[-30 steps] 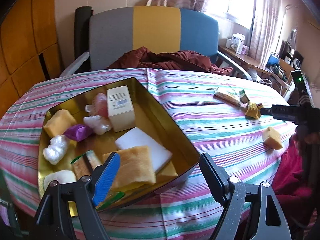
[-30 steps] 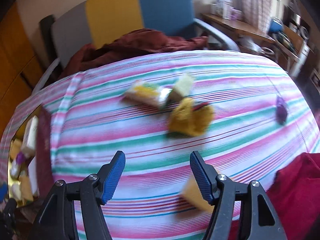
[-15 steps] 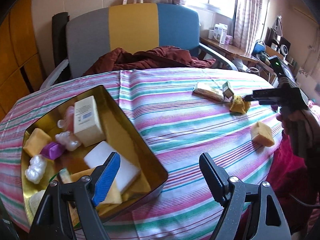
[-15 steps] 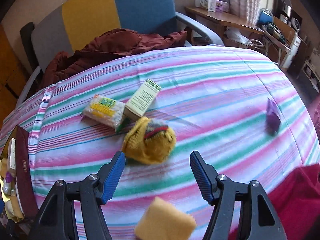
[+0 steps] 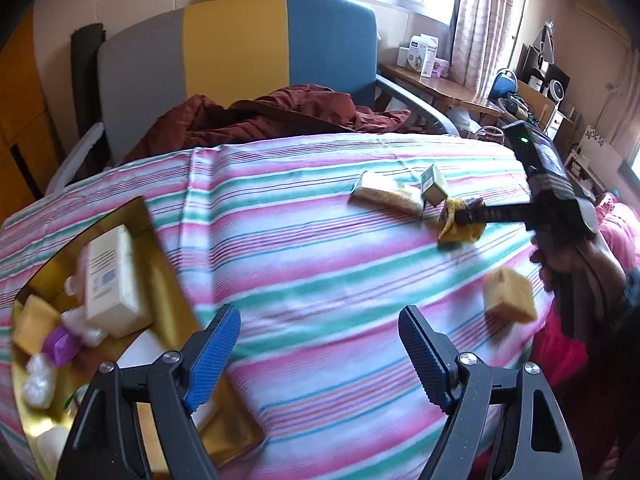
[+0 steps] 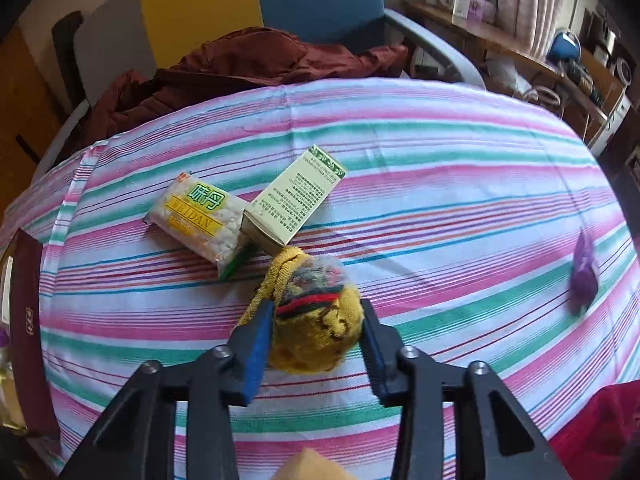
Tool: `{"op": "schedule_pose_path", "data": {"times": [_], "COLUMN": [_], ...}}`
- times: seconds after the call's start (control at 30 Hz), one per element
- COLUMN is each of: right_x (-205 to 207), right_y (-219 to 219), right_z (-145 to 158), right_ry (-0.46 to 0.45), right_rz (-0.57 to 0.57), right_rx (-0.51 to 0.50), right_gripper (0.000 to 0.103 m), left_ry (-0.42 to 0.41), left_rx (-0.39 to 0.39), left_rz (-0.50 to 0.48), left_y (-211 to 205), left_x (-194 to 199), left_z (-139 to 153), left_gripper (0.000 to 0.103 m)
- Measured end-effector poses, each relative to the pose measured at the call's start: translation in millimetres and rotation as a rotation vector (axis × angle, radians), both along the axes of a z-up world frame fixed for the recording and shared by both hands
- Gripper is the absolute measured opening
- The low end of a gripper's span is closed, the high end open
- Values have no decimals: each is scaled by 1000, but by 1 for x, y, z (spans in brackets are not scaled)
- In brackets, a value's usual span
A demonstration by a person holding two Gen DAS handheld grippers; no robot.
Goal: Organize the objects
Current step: 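Grasp the yellow knit pouch with the right tool while the left grasps the WEIDAN snack bag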
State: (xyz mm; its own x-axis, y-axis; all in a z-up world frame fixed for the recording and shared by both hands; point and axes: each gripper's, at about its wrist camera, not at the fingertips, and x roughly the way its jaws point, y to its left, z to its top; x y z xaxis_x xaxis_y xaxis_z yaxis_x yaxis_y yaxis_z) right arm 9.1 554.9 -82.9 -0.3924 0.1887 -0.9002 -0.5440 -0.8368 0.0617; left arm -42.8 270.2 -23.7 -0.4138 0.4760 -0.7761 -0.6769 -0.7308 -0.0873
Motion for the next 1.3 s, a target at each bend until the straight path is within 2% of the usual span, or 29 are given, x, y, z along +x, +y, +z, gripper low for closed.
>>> {"op": "schedule_pose_path", "data": {"times": [0.13, 0.33, 0.47, 0.77, 0.97, 1.13, 1.3], "right_x": [9, 24, 31, 37, 43, 41, 42], "right_y": [1, 12, 22, 27, 32, 30, 30], "right_z": [9, 18, 24, 34, 40, 42, 41], "right_ry": [10, 10, 42, 126, 170, 184, 187], "right_rz": [-26, -87, -135, -131, -147, -125, -125], "right_rx": [14, 21, 22, -35, -70, -86, -90], "right_gripper": [37, 37, 37, 38, 38, 38, 38], "left_ry": [-54, -166, -239, -335, -445, -388, -299], "left_rx": [-9, -27, -32, -47, -46, -86, -148], "left_rz": [-10, 28, 48, 122, 196, 185, 115], "left_y": [31, 72, 101, 176, 211, 240, 258], "left_x": [-17, -48, -65, -105, -130, -138, -136], "left_z": [-7, -23, -36, -57, -80, -81, -86], "left_gripper": [82, 82, 81, 81, 81, 82, 93]}}
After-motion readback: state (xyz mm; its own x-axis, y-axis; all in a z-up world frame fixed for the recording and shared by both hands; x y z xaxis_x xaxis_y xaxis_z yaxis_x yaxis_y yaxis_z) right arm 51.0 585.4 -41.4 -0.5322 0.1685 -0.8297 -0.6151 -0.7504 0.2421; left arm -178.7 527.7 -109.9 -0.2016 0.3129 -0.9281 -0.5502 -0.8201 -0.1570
